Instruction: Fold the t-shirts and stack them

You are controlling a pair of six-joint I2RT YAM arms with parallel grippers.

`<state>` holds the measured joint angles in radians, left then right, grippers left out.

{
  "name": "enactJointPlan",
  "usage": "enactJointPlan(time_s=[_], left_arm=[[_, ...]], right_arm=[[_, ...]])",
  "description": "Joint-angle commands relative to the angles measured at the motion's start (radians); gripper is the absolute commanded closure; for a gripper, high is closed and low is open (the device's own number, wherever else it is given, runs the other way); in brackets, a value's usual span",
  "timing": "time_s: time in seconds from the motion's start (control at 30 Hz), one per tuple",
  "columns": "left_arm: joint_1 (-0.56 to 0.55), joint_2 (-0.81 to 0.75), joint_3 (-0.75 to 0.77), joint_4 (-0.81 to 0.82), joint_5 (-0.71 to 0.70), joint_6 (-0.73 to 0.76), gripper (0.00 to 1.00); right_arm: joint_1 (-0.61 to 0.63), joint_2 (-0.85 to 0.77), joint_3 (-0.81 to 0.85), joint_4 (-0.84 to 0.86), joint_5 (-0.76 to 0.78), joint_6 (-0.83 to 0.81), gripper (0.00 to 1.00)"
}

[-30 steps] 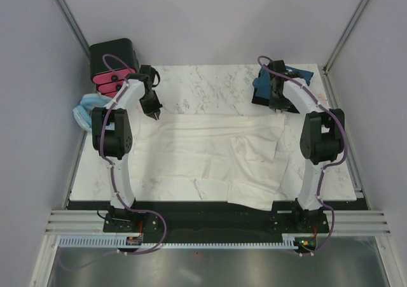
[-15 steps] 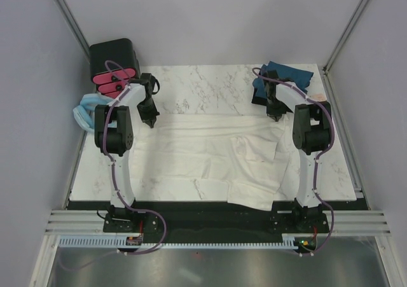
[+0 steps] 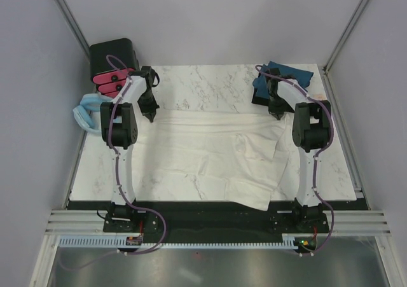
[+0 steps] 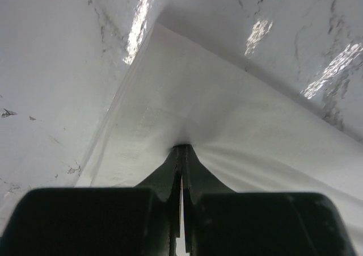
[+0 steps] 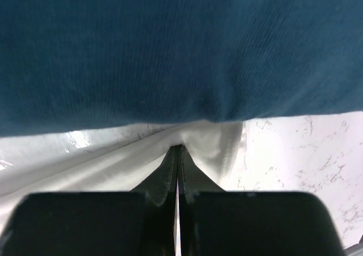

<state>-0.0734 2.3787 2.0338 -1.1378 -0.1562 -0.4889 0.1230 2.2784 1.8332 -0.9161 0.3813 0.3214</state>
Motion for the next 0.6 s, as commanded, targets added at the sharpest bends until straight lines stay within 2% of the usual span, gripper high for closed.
enactJointPlan(time_s=[0.0,0.1,0.47,0.53,0.57], left_arm=[[0.034,0.119,0.084,0.02,-0.088,-0.027,0.98],[0.034,0.143,0.124,0.01,-0.082,-0.028,0.98],[0.038,0.122,0.095,0.012,-0.106,-0.034,0.98],[0.038,0.111,0.092,0.022,-0.098,-0.03,0.98],[0.038,0.096,0.094,0.039,-0.1,-0.024,0.98]], right_arm=[[-0.04,0.127,0.029,0.01,0.013,0.011,1.0],[-0.04,0.145,0.076,0.008,0.004,0.01,1.0],[0.006,0.188,0.241,-0.001,-0.061,0.018,1.0],[0.007,0.175,0.235,0.003,-0.073,0.018,0.96],[0.009,0.167,0.229,0.011,-0.079,0.016,0.86]])
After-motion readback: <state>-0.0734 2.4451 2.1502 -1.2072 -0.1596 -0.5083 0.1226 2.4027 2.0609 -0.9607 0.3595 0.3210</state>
